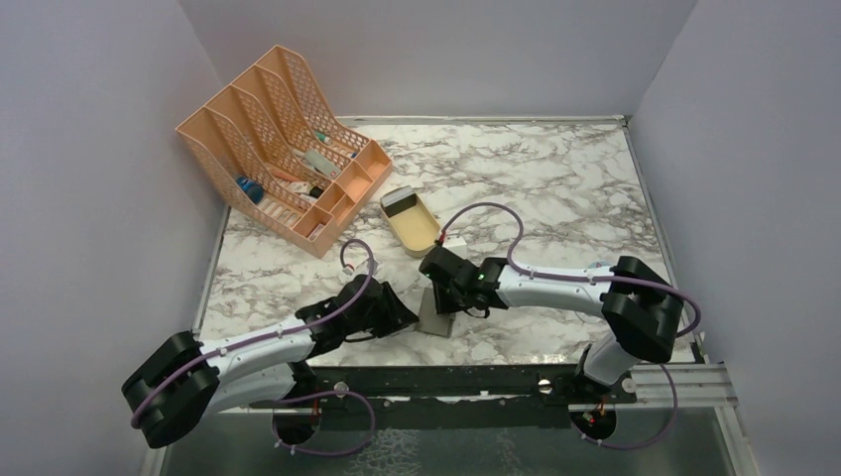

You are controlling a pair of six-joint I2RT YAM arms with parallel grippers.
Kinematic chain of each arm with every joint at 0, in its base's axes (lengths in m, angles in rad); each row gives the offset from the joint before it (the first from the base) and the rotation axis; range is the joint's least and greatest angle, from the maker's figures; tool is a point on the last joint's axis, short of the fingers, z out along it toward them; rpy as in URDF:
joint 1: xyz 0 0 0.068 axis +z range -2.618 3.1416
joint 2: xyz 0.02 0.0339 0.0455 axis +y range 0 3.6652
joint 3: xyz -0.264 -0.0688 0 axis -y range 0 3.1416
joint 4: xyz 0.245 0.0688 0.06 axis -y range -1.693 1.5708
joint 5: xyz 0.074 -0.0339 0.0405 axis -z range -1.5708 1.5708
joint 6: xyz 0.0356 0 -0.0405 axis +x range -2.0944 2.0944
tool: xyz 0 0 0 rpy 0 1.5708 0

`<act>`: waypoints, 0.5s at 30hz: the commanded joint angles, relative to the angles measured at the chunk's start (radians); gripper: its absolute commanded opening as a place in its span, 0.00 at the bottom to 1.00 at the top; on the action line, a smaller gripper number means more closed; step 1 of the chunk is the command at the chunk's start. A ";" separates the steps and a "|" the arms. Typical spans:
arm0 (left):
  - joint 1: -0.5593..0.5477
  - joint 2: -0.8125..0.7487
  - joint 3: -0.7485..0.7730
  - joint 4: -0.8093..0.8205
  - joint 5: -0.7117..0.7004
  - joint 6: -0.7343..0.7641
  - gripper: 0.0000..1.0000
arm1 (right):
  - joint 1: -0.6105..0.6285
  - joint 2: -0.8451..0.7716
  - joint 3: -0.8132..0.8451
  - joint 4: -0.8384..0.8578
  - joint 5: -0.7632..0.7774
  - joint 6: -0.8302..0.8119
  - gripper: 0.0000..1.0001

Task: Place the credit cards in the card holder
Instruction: Open the card holder at the center of the board.

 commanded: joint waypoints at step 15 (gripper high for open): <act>0.005 0.123 -0.019 0.202 0.062 0.017 0.18 | 0.044 0.054 0.098 -0.092 0.016 0.023 0.34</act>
